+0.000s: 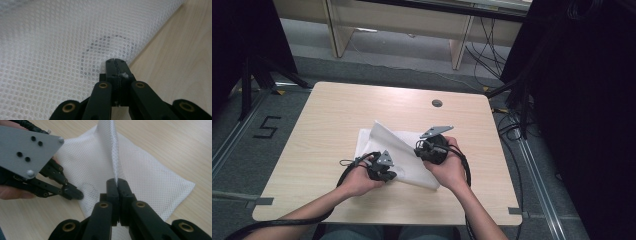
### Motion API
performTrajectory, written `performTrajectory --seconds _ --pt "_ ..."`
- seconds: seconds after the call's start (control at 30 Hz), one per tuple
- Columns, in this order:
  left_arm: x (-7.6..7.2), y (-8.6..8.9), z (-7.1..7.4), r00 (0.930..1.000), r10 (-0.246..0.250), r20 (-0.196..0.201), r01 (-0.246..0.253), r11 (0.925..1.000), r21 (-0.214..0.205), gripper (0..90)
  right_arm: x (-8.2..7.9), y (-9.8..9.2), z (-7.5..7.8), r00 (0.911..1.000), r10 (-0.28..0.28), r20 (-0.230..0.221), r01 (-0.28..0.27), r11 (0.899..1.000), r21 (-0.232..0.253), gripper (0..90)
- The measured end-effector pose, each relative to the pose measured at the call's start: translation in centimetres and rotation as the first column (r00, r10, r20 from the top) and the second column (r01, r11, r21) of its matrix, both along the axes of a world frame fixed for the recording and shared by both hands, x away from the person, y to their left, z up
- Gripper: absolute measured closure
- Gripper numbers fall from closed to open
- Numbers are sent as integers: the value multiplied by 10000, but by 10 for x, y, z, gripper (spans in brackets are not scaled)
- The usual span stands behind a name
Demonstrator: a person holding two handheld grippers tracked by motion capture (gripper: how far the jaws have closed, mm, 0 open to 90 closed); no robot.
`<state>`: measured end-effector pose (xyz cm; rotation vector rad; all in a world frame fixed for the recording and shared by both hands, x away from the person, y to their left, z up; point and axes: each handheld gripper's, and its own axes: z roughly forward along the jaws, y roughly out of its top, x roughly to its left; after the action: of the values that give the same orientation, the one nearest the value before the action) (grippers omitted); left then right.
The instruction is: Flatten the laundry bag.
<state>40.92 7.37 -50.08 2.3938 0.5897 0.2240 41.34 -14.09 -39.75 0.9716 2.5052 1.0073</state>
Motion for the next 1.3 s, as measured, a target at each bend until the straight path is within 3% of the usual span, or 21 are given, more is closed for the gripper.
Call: performTrajectory --seconds 0.03,0.07,0.1,0.13,0.27,0.33,0.4,0.53,0.57,0.6,0.63,0.67,0.8,0.87,0.9,1.0,1.07,1.2,1.23,1.27,1.3 --pt "0 0 0 10000 7 64 -7 10000 48 891 -1 1 1 10000 -58 -63 58 10000 62 900" --pt "-2 -3 -3 9985 547 -33 -548 9968 -586 891 -2 1 2 10000 -11 -10 11 10000 48 900" --pt "1 0 -1 9998 139 112 -139 9999 -78 891 -3 2 3 9999 0 143 0 10000 51 900" --pt "0 -3 -4 9980 630 58 -626 9966 -544 891 -4 2 6 9999 78 -131 -79 9999 -74 900" --pt "4 -4 -4 9973 702 229 -690 9963 -511 890 -7 3 7 9999 17 -145 -17 10000 -21 900" --pt "4 -4 -4 9968 757 241 -744 9959 -514 889 -8 3 7 10000 59 46 -59 10000 -5 900" --pt "4 -4 -5 9971 760 57 -755 9950 -661 886 -10 2 9 9998 47 -207 -48 10000 -34 900" --pt "5 -3 -5 9967 792 159 -779 9946 -692 880 -11 2 9 9999 66 -88 -66 10000 -30 900" --pt "5 -3 -5 9968 783 184 -770 9952 -608 877 -11 3 9 9999 72 71 -72 10000 2 900" --pt "4 -2 -3 9967 792 168 -781 9953 -570 876 -12 3 11 9999 127 -117 -127 9999 -74 900" --pt "4 -1 -2 9967 768 256 -753 9958 -530 875 -12 5 8 9999 -7 150 5 9999 138 900" --pt "4 1 0 9971 701 287 -688 9966 -446 874 -14 4 10 10000 -14 -88 15 10000 96 900" --pt "-4 8 11 9981 536 301 -521 9974 -494 883 -13 3 9 10000 87 -42 -87 10000 -48 900" --pt "-5 12 13 9988 404 288 -390 9981 -480 890 -14 3 9 9996 -58 -262 58 10000 1 900" --pt "-5 12 12 9981 562 235 -546 9965 -633 891 -14 3 9 9998 9 -173 -10 10000 -32 900" --pt "-3 11 6 9980 635 -44 -636 9962 -596 893 -16 4 11 9993 -219 -307 220 9997 51 900" --pt "-1 10 1 9970 728 -252 -742 9956 -569 893 -16 5 11 9999 -102 -121 103 9999 41 900" --pt "5 11 -1 9965 776 -304 -790 9956 -498 893 -18 5 14 9999 74 -130 -74 10000 18 900" --pt "7 11 -1 9973 689 -254 -698 9969 -355 893 -17 5 13 9997 84 213 -85 9999 60 900" --pt "7 10 -2 9959 876 -245 -887 9948 -507 893 -18 5 15 9998 174 -8 -174 9998 -5 900" --pt "9 12 -1 9984 532 -192 -535 9985 -144 893 -17 5 15 9994 321 134 -321 9995 60 900"
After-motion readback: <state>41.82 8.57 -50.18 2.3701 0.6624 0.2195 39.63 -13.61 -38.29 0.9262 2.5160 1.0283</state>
